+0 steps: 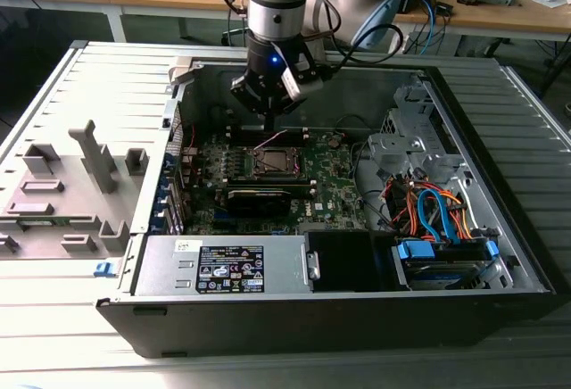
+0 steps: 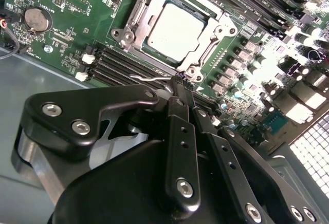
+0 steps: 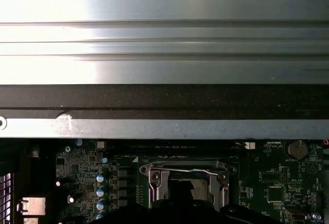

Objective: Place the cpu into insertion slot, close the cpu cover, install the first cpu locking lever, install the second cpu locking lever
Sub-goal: 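Install the first cpu locking lever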

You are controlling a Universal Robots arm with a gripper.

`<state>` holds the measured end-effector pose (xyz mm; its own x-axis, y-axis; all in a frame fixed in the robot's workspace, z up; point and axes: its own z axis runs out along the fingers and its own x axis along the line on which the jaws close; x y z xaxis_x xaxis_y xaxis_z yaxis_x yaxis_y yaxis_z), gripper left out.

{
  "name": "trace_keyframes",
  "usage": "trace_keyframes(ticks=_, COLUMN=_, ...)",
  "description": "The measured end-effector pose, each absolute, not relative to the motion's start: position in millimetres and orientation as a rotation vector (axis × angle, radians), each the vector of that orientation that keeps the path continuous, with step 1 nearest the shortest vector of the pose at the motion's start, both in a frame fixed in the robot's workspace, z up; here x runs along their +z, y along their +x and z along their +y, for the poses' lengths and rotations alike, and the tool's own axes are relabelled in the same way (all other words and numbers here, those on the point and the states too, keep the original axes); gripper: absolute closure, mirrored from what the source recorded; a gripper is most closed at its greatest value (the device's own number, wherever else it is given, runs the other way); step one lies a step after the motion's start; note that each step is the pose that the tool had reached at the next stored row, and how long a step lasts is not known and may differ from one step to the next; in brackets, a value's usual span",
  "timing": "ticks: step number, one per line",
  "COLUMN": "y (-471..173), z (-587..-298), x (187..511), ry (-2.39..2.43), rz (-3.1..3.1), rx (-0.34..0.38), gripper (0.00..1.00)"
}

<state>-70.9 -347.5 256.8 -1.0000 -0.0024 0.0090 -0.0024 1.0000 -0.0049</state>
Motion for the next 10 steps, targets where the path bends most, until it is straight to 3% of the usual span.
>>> trace_keyframes(ticks=10, y=-69.1, z=-347.5, x=253.7, ry=0.024, rz=-3.132, rx=0.008, gripper=0.89)
